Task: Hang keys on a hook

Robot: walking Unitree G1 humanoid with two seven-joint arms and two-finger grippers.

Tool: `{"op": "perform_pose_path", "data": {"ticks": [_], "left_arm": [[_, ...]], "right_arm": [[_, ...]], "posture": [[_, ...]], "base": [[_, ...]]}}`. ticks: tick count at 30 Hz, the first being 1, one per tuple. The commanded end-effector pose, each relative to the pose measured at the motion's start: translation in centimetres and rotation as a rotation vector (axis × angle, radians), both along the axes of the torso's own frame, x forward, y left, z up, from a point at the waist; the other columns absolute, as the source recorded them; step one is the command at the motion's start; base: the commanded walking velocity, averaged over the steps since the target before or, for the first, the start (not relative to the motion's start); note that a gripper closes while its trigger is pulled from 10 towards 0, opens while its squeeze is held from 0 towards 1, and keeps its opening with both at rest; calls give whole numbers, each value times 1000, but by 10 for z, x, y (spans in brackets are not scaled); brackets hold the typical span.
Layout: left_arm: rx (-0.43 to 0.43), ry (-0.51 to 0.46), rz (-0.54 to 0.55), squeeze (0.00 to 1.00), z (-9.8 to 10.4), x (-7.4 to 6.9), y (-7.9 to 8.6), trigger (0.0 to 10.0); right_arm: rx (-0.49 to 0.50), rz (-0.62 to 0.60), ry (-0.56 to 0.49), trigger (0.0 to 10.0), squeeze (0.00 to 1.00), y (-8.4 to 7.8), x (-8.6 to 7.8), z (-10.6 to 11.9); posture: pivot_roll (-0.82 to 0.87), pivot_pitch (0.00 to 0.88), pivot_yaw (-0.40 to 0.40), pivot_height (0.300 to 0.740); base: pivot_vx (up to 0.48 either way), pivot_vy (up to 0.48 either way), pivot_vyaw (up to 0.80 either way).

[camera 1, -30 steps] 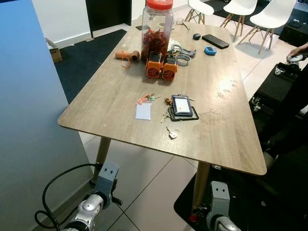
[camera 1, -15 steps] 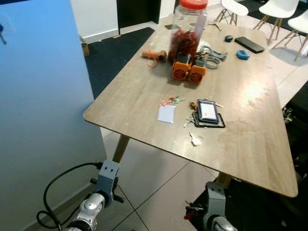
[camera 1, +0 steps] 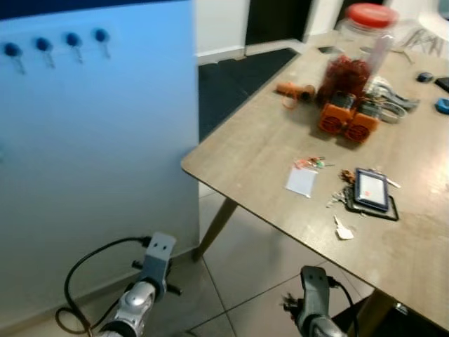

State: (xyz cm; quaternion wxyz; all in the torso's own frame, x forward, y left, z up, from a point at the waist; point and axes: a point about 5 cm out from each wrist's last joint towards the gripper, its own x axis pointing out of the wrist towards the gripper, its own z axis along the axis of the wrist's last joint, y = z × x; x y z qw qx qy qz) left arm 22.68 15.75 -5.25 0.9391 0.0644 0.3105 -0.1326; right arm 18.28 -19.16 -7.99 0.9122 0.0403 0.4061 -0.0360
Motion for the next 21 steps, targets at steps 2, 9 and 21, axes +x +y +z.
{"op": "perform_pose_path", "data": {"ticks": [2, 9, 21], "left_arm": [[3, 12, 0, 0, -2, -2, 0, 10000], [16, -7, 11, 0, 1, 2, 1, 10000], [15, -2, -12, 0, 1, 2, -3, 10000]], "right_arm": [[1, 0, 5, 10000, 0, 1, -2, -1], [-3, -1, 2, 10000, 0, 1, -2, -1], [-9, -8, 5, 10000, 0, -2, -3, -1]], "posture": [[53, 54, -61, 740], [51, 53, -61, 740], [49, 55, -60, 740]], "base": [[0, 0, 800], [0, 0, 800], [0, 0, 800]]}}
